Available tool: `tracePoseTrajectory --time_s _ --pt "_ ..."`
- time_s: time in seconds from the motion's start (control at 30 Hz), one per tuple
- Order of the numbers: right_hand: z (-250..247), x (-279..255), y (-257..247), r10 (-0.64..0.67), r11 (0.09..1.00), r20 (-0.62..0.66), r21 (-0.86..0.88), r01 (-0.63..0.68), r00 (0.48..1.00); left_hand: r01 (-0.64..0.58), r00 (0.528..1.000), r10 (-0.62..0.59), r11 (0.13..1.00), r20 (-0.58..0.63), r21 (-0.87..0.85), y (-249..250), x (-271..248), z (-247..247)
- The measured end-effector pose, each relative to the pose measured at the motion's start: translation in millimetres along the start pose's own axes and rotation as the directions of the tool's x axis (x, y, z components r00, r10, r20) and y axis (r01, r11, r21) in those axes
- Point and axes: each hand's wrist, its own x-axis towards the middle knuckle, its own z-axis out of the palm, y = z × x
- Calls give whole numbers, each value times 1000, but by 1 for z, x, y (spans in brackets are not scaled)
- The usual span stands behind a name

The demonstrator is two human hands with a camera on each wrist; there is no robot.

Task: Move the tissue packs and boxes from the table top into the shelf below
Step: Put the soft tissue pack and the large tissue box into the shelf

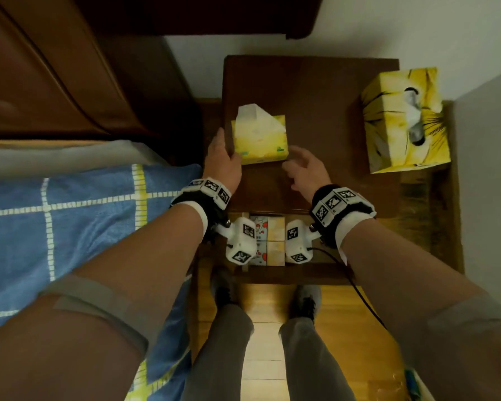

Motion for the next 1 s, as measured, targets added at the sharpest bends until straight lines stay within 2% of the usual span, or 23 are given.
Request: tracePoseTrajectory --time_s 0.07,0.17,0.27,0.37,0.43,0.53,0.6,0.67,0.73,0.8,0.9,1.0 --pt "8 10 -1 -21 1000 8 -15 21 1000 3 997 3 997 83 -73 3 17 5" --pt "13 13 11 -38 999 -97 1 38 995 -17 989 18 1000 149 -3 -5 25 12" --pt "7 4 20 -10 998 -224 64 25 975 1 996 -11 994 87 112 -11 19 14" --pt "-3 0 26 7 1000 -274 15 -3 962 -4 1000 3 987 3 161 -14 16 14" --pt "-6 2 30 30 999 -251 42 -20 968 -21 996 11 994 91 104 -9 19 16" --pt "-4 2 33 46 996 -214 80 -30 976 19 970 -20 1000 241 5 2 19 16" --pt "-5 -1 34 60 996 -246 75 -43 967 17 972 -26 999 235 39 2 9 15" --pt "-4 -6 38 51 998 -269 -8 -56 962 21 953 -49 995 300 96 -8 -6 17" --pt "-2 -15 45 19 990 -245 -132 -53 969 101 912 -120 993 393 68 -23 -24 21" --pt "-2 -25 54 12 977 -210 -205 -56 978 190 882 -151 981 446 -45 -36 -43 28" --pt "-7 -43 70 39 979 -211 -188 -80 977 314 868 -184 923 462 -221 -49 -73 38" --pt "-11 -59 96 70 989 -155 -115 -88 985 409 835 -278 891 475 -198 -68 -96 52"
